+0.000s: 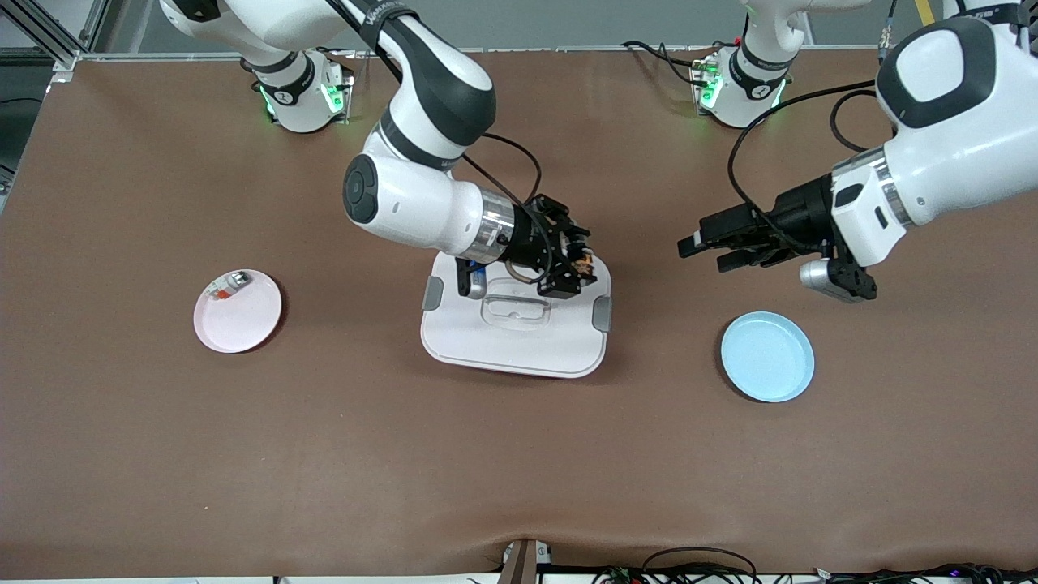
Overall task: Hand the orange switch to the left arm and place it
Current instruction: 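Carry the switch above the box toward the left gripper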
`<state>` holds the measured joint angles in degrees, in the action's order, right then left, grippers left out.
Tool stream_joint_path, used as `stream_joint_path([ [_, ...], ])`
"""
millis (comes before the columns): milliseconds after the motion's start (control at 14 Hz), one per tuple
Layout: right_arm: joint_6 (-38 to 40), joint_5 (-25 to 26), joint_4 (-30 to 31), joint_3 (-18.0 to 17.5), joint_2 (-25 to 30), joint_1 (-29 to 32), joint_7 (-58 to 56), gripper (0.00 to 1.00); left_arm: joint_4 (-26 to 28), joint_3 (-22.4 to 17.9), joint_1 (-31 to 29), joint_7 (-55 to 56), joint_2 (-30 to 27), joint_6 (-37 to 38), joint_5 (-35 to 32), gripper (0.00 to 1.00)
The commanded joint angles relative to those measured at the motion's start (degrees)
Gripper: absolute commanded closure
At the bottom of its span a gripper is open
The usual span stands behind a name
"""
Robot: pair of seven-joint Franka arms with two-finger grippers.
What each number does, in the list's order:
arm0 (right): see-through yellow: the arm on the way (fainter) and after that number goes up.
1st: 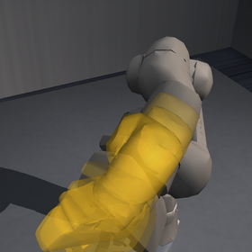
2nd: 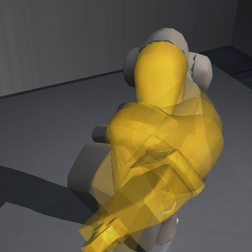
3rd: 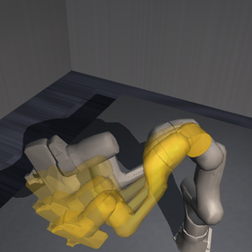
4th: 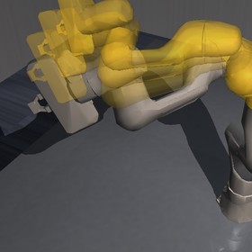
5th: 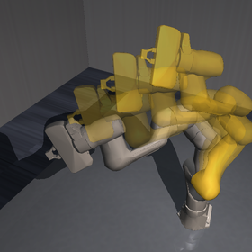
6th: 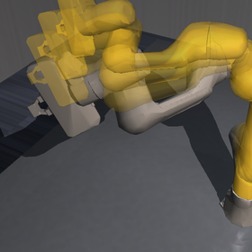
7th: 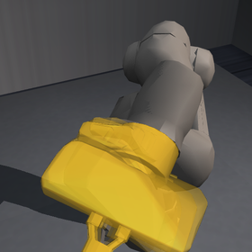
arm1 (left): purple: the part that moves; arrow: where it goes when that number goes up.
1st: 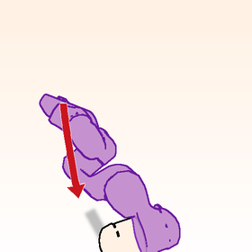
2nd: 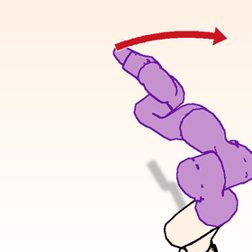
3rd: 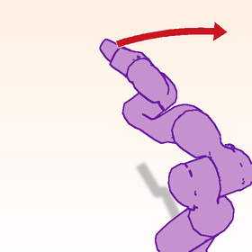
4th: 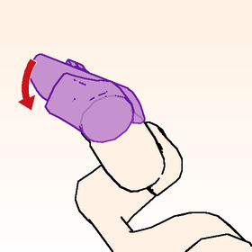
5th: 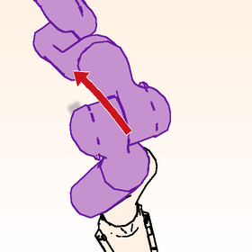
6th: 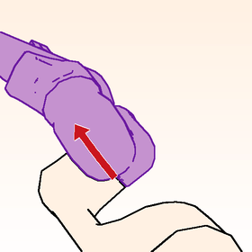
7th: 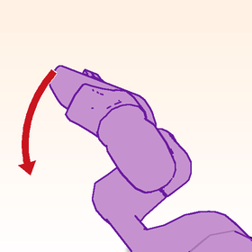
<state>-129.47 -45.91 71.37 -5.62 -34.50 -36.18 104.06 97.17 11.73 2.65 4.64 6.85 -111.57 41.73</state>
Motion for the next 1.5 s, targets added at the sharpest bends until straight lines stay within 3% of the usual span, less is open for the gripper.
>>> stream_joint_path([
  [0, -3.4, -1.7, -5.3, 0.5, -3.2, -1.8, 4.0, 1.0, 0.7, 1.1, 0.4, -1.2, 0.6, -2.9, 1.4, 0.0],
  [786, -11.5, -1.7, -9.3, 0.5, -5.1, -4.7, 11.9, 1.0, -1.1, 2.3, 3.1, -2.4, 5.9, -9.9, 5.0, 0.0],
  [1429, -13.1, -1.7, -13.5, 0.7, -7.9, -5.1, 13.8, 1.0, -0.5, 2.2, 3.1, -13.2, 5.1, -3.1, 3.6, 0.0],
])
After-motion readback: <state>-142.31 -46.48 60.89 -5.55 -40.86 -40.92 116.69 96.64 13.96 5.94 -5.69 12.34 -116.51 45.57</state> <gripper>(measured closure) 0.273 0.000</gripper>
